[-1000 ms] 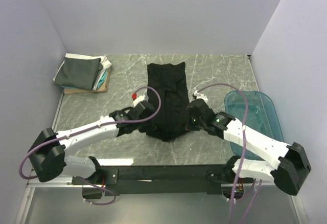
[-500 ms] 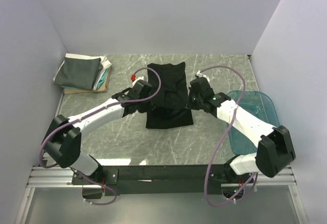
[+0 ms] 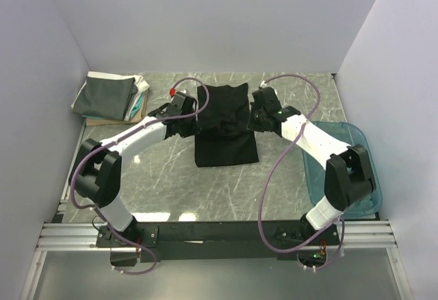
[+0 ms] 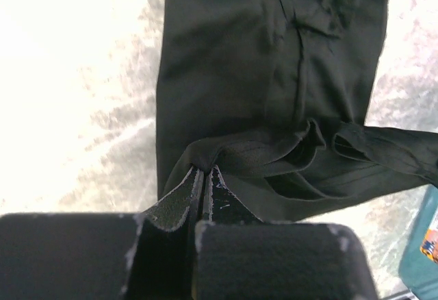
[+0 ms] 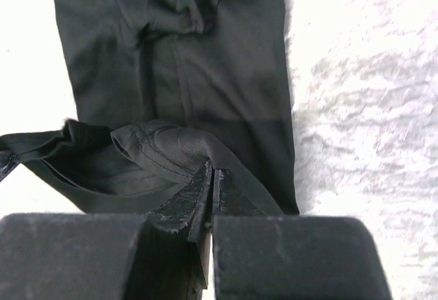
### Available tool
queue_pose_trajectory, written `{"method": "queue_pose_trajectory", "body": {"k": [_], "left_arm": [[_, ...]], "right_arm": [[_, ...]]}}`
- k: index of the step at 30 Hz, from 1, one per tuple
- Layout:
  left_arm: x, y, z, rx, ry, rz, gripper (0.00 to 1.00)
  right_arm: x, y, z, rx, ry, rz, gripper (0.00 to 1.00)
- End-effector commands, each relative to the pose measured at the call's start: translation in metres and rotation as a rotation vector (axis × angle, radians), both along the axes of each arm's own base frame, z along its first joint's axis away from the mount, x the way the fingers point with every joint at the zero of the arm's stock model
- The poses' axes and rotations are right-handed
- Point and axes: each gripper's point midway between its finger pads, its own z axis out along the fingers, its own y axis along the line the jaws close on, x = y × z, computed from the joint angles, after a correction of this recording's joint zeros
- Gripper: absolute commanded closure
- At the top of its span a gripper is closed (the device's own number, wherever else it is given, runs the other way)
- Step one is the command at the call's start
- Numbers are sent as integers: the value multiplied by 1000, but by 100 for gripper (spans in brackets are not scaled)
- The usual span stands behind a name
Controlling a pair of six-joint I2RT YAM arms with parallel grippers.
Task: Fold and stack the t-shirts
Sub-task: Fold the tshirt
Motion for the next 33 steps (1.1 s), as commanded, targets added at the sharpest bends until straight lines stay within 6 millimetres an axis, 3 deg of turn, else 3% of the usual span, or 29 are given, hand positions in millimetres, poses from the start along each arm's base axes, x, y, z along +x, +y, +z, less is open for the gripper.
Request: {"method": "queue_pose_trajectory", "body": {"k": [1,9,14,20,21,23,24,26,27,28,30,31,33], "left_arm": [[23,-11,20,-35,-69,-45,99],[50,-15,1,21,-39,-78,99],[62,-6,-15,71,-13,-48,99],[77,-1,-24,90,-8,-64,99],[81,-3,-25,92,-9,-81,91],[84,-2,-26,106,-2,-93,79],[86,-5,-25,100,-6,-108,65],[88,-5,-21,91,-11,-117,48],[89,-6,-14,88,-23,-118,38],[90,-6,-9,84,-33,-118,31],[87,-5,5,72,-56,-113,12],[84,-3,9,68,-63,-112,2],[69,-2,14,31,-65,-110,1]], "right_arm": [[25,3,18,17,-64,-5,100],[48,-1,7,35,-45,-32,100],[57,-5,1,22,-39,-53,100],[74,-11,-20,0,2,-76,100],[76,-11,-22,-1,8,-77,98],[84,-12,-24,-6,10,-80,82],[87,-13,-24,-14,4,-82,70],[96,-14,-15,-14,-18,-81,58],[95,-15,-14,-23,-14,-85,50],[96,-16,-9,-25,-26,-88,35],[89,-16,0,-8,-33,-85,20],[85,-16,2,2,-37,-81,17],[66,-17,2,31,-39,-76,13]]}}
